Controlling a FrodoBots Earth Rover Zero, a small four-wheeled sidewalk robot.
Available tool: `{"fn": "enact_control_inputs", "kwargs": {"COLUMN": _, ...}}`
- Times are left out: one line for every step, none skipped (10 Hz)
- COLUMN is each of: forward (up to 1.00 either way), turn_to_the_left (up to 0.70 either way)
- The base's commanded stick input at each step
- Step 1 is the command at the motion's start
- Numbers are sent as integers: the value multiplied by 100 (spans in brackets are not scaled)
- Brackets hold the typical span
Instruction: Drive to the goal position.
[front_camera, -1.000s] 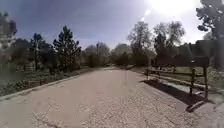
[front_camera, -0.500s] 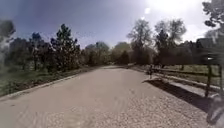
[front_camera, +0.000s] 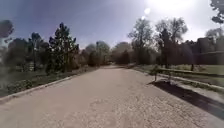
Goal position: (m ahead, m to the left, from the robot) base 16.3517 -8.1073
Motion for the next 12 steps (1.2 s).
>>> {"fn": "enact_control_inputs", "kwargs": {"forward": 70, "turn_to_the_left": 0}}
{"fn": "enact_control_inputs", "kwargs": {"forward": 70, "turn_to_the_left": 0}}
{"fn": "enact_control_inputs", "kwargs": {"forward": 70, "turn_to_the_left": 0}}
{"fn": "enact_control_inputs", "kwargs": {"forward": 70, "turn_to_the_left": 0}}
{"fn": "enact_control_inputs", "kwargs": {"forward": 70, "turn_to_the_left": 0}}
{"fn": "enact_control_inputs", "kwargs": {"forward": 70, "turn_to_the_left": 0}}
{"fn": "enact_control_inputs", "kwargs": {"forward": 70, "turn_to_the_left": 0}}
{"fn": "enact_control_inputs", "kwargs": {"forward": 70, "turn_to_the_left": 0}}
{"fn": "enact_control_inputs", "kwargs": {"forward": 70, "turn_to_the_left": 0}}
{"fn": "enact_control_inputs", "kwargs": {"forward": 70, "turn_to_the_left": 0}}
{"fn": "enact_control_inputs", "kwargs": {"forward": 70, "turn_to_the_left": 0}}
{"fn": "enact_control_inputs", "kwargs": {"forward": 70, "turn_to_the_left": 0}}
